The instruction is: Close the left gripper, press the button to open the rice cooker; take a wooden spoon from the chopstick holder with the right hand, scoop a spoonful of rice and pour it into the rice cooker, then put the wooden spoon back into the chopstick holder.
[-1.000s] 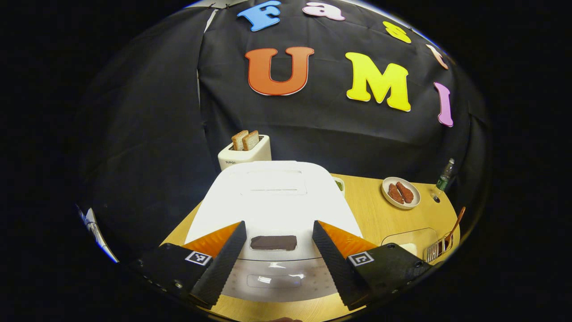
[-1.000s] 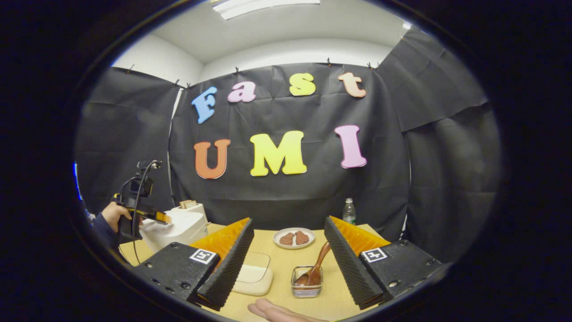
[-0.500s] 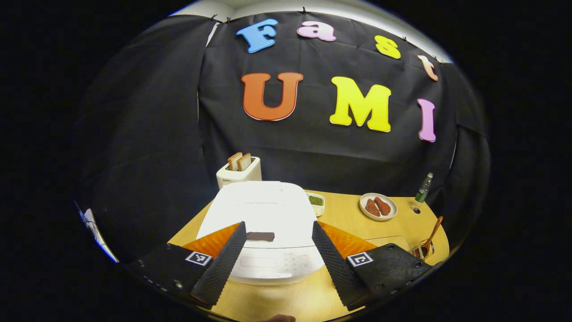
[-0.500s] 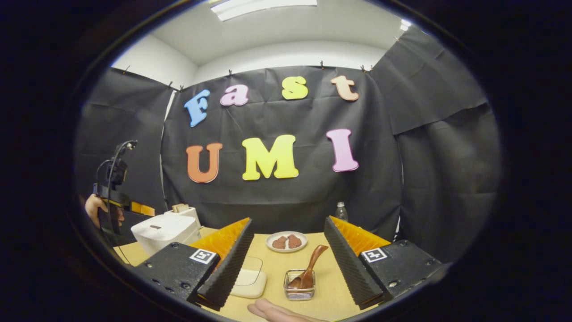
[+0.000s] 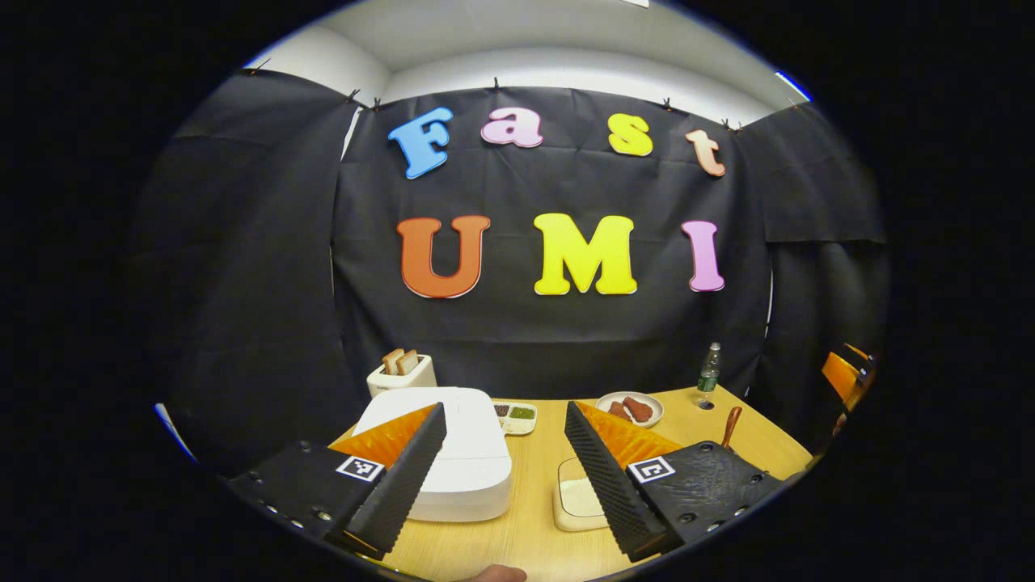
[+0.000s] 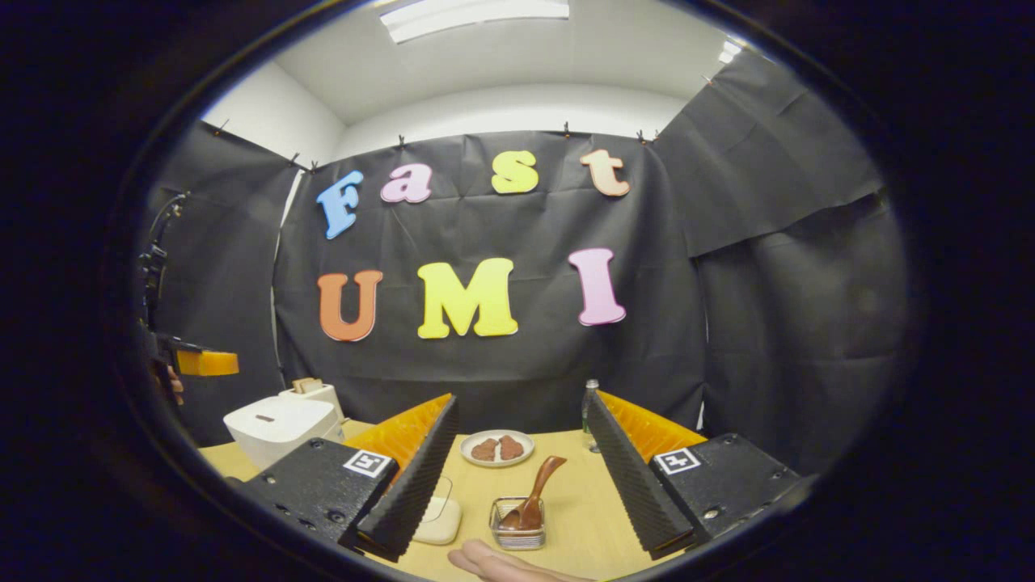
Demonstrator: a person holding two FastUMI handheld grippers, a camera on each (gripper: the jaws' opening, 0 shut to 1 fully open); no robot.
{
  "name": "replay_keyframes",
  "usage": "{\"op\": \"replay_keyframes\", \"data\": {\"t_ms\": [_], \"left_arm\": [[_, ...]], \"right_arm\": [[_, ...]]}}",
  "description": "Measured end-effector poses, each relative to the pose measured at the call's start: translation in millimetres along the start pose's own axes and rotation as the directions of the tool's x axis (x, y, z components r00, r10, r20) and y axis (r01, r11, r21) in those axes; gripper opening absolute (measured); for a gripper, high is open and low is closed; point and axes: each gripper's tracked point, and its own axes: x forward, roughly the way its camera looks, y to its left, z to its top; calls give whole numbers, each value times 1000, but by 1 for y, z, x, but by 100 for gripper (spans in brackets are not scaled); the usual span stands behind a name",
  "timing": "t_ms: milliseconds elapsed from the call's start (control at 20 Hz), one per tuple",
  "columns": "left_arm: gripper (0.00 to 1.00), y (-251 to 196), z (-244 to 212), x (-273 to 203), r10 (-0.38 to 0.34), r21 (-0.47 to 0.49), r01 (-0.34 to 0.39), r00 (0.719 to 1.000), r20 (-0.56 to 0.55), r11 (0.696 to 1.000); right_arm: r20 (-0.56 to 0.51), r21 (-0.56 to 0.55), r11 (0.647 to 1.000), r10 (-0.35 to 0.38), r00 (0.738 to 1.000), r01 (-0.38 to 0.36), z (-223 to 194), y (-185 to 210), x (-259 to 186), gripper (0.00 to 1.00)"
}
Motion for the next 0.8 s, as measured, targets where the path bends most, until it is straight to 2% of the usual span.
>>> {"op": "replay_keyframes", "data": {"t_ms": [250,450,600,700,800], "left_arm": [[94,-33,11,-40,25,20,-27,996,80,999],[94,-58,9,-66,-8,27,5,993,121,1000],[95,-56,-1,-70,-15,11,14,992,127,1000],[96,-43,-6,-66,15,-11,-13,991,133,1000],[96,-38,-13,-61,13,-32,-10,994,110,999]], "right_arm": [[11,-1,1000,-25,1000,25,18,-15,-8,99],[19,-60,997,-39,999,40,29,-24,-13,100],[22,-111,992,-64,998,67,32,-35,-17,100],[9,-108,991,-81,997,82,29,-44,-21,99],[7,-104,990,-97,995,97,27,-51,-24,100]]}}
